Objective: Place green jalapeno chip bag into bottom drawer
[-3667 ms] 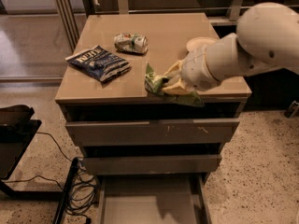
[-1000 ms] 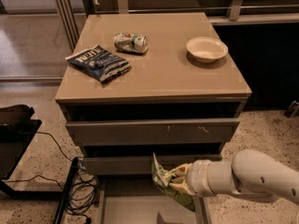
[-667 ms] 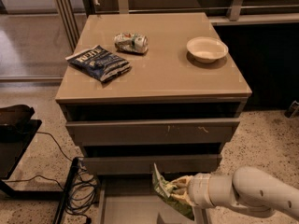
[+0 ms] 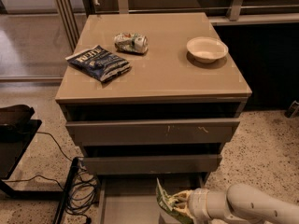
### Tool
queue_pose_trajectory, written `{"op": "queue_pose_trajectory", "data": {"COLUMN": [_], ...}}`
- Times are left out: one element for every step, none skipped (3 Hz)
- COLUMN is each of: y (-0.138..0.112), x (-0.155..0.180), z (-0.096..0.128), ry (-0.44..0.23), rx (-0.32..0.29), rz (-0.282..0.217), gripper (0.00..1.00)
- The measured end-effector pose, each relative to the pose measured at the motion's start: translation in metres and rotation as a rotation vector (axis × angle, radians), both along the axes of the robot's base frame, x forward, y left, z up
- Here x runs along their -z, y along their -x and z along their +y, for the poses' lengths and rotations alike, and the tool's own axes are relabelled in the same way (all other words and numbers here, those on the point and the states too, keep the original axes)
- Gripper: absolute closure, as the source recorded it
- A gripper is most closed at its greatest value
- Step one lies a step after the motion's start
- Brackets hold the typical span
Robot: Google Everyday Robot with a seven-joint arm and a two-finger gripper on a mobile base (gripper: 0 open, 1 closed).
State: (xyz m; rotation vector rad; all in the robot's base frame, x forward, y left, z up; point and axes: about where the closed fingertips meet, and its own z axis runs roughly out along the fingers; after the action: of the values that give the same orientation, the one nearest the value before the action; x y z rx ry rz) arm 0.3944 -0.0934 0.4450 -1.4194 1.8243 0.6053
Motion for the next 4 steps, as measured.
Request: {"op": "queue_pose_trajectory", "data": {"y": [0.0,-0.009,-0.026,-0.043], "x": [0.0,0.024,0.066,0.105], "z": [0.0,0.008,0.009,0.002], "ry": [0.0,0.009,0.005,0.015], "rx": [0.0,-0.007,-0.001,0.038], "rz": [0.0,0.037,0.072,0.061], "gripper": [1.0,1.0,1.0,1.0]}}
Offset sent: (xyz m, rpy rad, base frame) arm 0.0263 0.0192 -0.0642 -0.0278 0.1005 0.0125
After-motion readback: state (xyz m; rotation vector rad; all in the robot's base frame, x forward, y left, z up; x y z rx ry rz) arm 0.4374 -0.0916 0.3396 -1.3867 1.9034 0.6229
